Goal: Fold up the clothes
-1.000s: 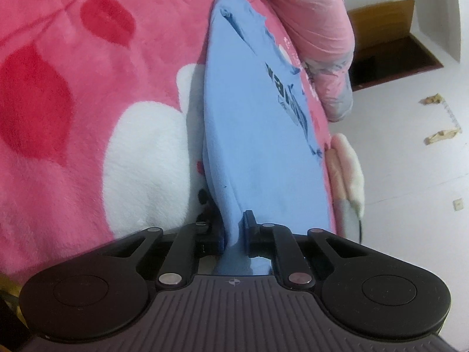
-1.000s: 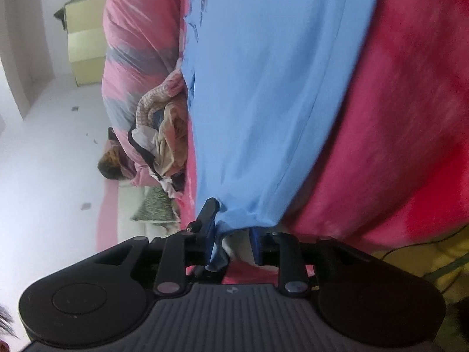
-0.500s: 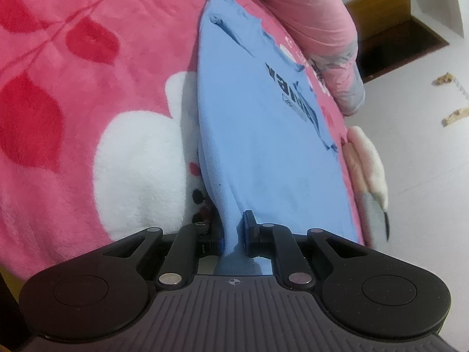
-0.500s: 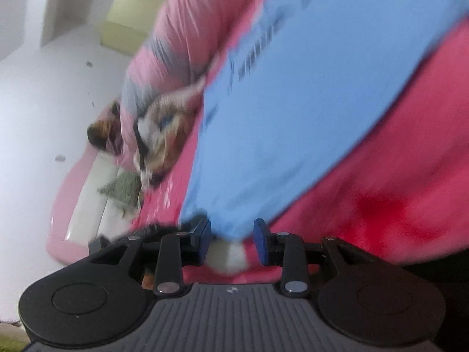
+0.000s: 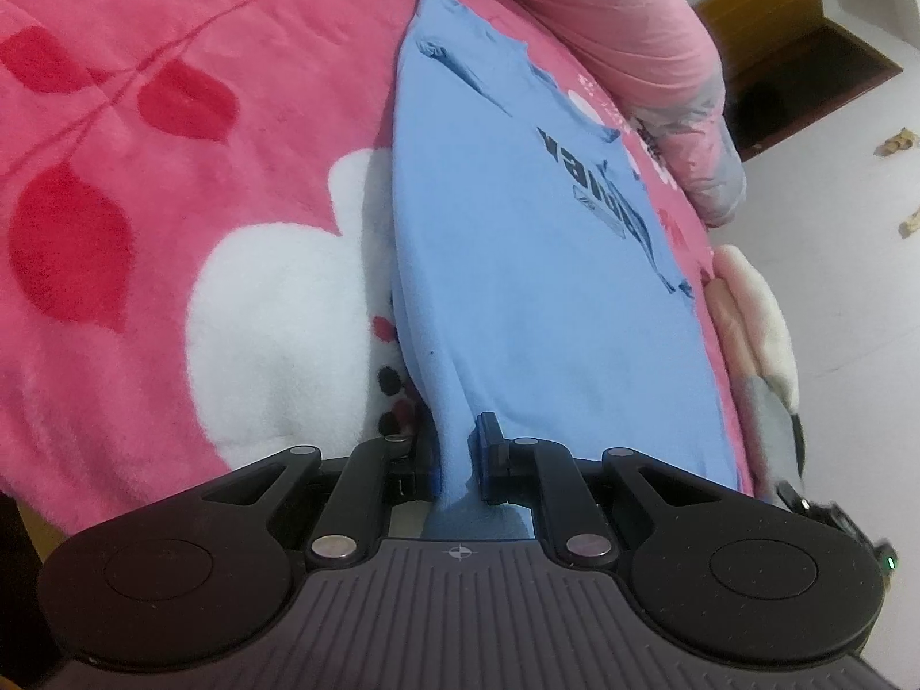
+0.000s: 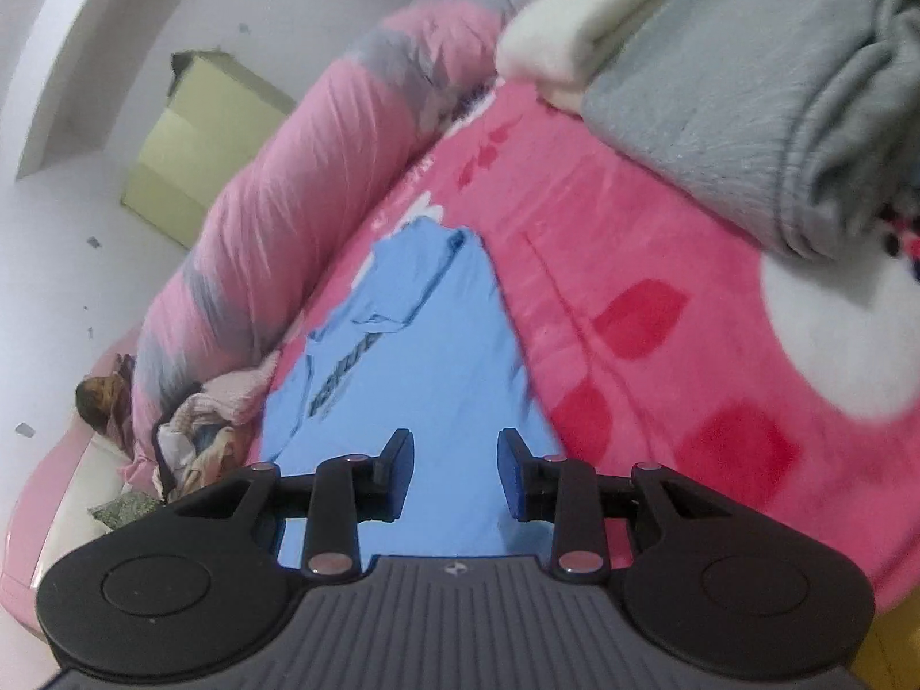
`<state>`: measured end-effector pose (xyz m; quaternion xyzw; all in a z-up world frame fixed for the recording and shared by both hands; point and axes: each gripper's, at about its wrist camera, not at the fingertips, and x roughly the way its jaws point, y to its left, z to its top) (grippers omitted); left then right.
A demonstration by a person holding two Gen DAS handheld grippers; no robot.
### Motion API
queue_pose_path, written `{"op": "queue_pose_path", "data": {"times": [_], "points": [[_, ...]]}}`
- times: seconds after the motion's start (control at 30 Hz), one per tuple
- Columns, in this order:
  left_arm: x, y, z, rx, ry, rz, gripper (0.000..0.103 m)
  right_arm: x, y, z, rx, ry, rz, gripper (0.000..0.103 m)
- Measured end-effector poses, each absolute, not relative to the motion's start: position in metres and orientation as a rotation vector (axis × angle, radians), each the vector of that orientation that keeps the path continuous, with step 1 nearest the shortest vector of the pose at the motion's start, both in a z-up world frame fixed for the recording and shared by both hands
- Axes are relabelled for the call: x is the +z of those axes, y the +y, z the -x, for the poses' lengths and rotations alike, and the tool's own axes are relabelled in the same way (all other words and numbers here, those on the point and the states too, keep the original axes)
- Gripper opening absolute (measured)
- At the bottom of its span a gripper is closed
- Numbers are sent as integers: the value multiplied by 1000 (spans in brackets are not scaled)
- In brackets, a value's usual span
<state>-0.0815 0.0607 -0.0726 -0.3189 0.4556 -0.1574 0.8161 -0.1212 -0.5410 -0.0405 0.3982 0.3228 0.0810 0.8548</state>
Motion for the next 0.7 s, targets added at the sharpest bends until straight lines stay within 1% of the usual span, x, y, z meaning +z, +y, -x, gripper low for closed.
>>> {"op": "queue_pose_path", "data": {"times": [0.1, 0.2, 0.47, 0.5, 0.57, 0.7], "points": [[-72, 59, 81, -346, 975, 662, 10, -58, -555, 95, 167, 743, -841, 34], [-72, 60, 81, -361, 983, 650, 10, -70, -560, 87, 179, 784, -867, 33], [-74, 65, 76, -411, 1011, 632, 10, -99, -573, 128, 300, 800, -1094, 32], [-75, 66, 76, -421, 1018, 633, 10, -101, -572, 132, 314, 800, -1099, 30], [-76, 68, 75, -439, 1033, 641, 10, -103, -570, 135, 314, 793, -1094, 21], [-79, 73, 78, -476, 1055, 667, 10, -104, -564, 134, 307, 784, -1093, 11]]}}
